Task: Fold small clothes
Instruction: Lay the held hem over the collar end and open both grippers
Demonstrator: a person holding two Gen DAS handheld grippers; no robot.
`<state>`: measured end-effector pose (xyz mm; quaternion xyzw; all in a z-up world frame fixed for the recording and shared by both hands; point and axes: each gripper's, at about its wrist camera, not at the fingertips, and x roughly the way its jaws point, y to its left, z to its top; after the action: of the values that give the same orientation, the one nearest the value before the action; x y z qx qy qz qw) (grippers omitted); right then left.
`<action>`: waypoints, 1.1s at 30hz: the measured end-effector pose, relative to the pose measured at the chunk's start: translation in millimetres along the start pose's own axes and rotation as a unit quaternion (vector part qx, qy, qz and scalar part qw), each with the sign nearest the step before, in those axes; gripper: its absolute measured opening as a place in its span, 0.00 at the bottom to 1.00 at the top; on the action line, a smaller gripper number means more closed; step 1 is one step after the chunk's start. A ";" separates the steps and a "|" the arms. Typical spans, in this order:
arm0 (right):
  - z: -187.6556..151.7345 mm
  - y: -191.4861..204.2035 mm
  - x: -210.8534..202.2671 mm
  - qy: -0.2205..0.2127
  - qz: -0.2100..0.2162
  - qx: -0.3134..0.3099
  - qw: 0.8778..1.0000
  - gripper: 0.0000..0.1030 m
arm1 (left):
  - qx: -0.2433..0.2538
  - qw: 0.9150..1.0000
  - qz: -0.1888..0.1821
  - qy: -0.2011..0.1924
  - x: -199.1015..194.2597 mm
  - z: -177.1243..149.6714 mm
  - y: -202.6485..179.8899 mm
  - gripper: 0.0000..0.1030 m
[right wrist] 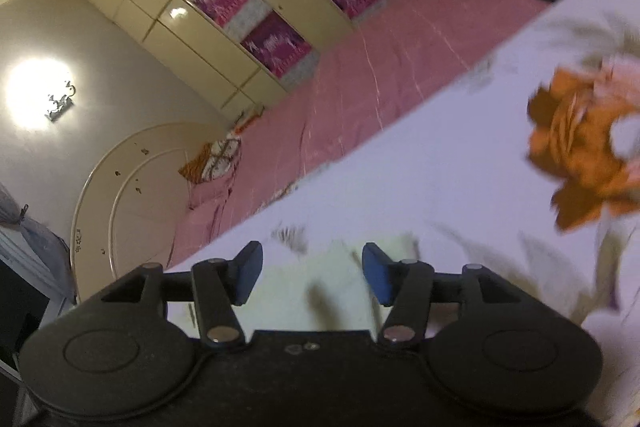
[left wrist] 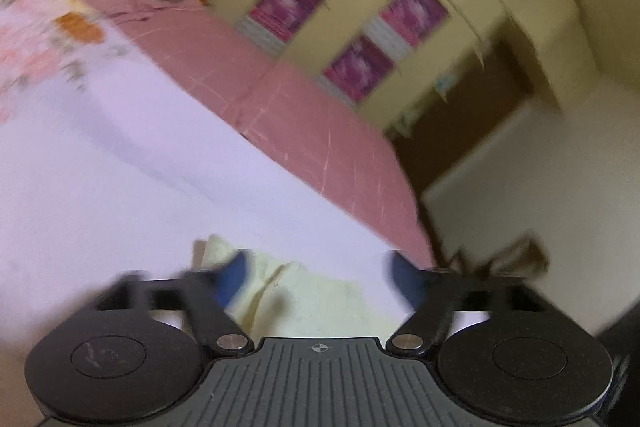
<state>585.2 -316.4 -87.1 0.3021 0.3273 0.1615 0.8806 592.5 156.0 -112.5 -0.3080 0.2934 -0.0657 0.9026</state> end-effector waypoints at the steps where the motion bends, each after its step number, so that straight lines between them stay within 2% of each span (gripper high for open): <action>1: -0.3 3.6 -0.7 0.004 -0.006 -0.023 1.000 0.46 | 0.027 0.999 0.009 0.018 7.4 0.9 -4.8 0.52; 3: -1.3 9.8 3.6 0.017 -0.024 -0.064 0.998 0.42 | 0.080 0.995 0.030 0.050 21.3 -1.3 -16.8 0.52; 6: -9.0 21.0 11.6 0.041 -0.058 -0.121 0.990 0.39 | 0.143 0.984 0.058 0.091 40.8 -9.9 -33.3 0.52; 9: -20.6 32.8 18.4 0.058 -0.080 -0.167 0.981 0.33 | 0.175 0.977 0.076 0.094 46.1 -14.9 -47.3 0.52; 11: -25.6 41.4 22.3 0.065 -0.090 -0.190 0.976 0.21 | 0.175 0.977 0.075 0.093 47.6 -14.0 -51.2 0.36; 12: -27.9 44.7 24.1 0.068 -0.097 -0.200 0.973 0.19 | 0.174 0.977 0.074 0.094 46.6 -14.4 -52.3 0.15; 14: -29.6 51.5 25.8 0.064 -0.107 -0.215 0.969 0.07 | 0.167 0.980 0.069 0.087 45.8 -11.2 -48.7 0.08; 15: -28.0 52.3 24.9 0.061 -0.107 -0.217 0.968 0.05 | 0.169 0.980 0.069 0.076 39.8 -12.0 -43.4 0.06; 22: -20.2 64.2 8.0 0.003 -0.095 -0.243 0.965 0.04 | 0.169 0.985 0.040 -0.024 5.1 -12.8 -40.5 0.05; 26: -15.9 63.0 11.0 -0.015 -0.104 -0.246 0.964 0.04 | 0.161 0.985 0.060 -0.009 19.4 -9.9 -38.1 0.05; 29: -15.4 45.2 23.3 0.005 -0.131 -0.226 0.965 0.04 | 0.153 0.984 0.088 0.032 44.3 -15.3 -30.3 0.05; 30: -17.2 42.3 30.5 0.015 -0.144 -0.227 0.963 0.04 | 0.145 0.985 0.087 0.040 49.4 -17.2 -26.7 0.05; 33: -22.8 38.4 38.4 0.027 -0.161 -0.239 0.957 0.05 | 0.106 0.991 0.079 0.030 40.7 -12.3 -18.8 0.12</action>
<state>594.6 -258.8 -94.7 0.0219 0.3475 0.0988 0.9322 620.0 122.3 -129.1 -0.1848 0.3353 -0.0343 0.9231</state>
